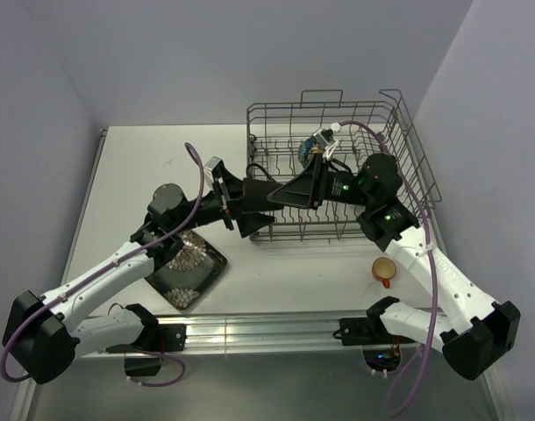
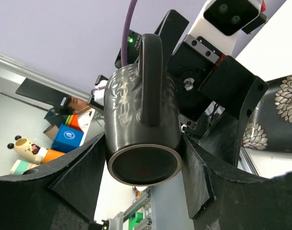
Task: Load the mixed dishes into the dish rack
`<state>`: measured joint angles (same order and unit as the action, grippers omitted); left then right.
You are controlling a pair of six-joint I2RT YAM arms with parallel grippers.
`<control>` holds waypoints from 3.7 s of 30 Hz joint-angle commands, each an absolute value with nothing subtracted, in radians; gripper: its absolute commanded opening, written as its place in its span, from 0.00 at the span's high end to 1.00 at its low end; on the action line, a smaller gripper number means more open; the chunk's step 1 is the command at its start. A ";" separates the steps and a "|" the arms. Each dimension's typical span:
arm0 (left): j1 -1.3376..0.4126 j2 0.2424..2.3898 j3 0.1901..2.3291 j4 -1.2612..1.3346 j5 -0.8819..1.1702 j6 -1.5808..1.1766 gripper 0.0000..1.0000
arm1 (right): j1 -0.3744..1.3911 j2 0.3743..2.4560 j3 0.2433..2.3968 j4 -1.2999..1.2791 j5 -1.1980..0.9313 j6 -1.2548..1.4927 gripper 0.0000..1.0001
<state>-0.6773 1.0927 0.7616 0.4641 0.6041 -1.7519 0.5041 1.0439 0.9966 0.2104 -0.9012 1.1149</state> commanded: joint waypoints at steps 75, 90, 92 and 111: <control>-0.388 0.945 1.085 -0.761 0.446 -1.039 0.01 | 0.130 1.988 2.120 -0.993 0.333 0.290 1.00; -0.380 0.968 1.086 -0.747 0.449 -1.043 0.01 | 0.100 2.085 2.144 -0.971 0.279 0.273 1.00; -0.379 0.969 1.086 -0.747 0.448 -1.045 0.01 | 0.097 2.095 2.149 -0.969 0.272 0.268 1.00; -0.481 1.063 1.247 -0.830 0.350 -0.965 0.07 | 0.084 2.094 2.137 -0.969 0.215 0.270 0.30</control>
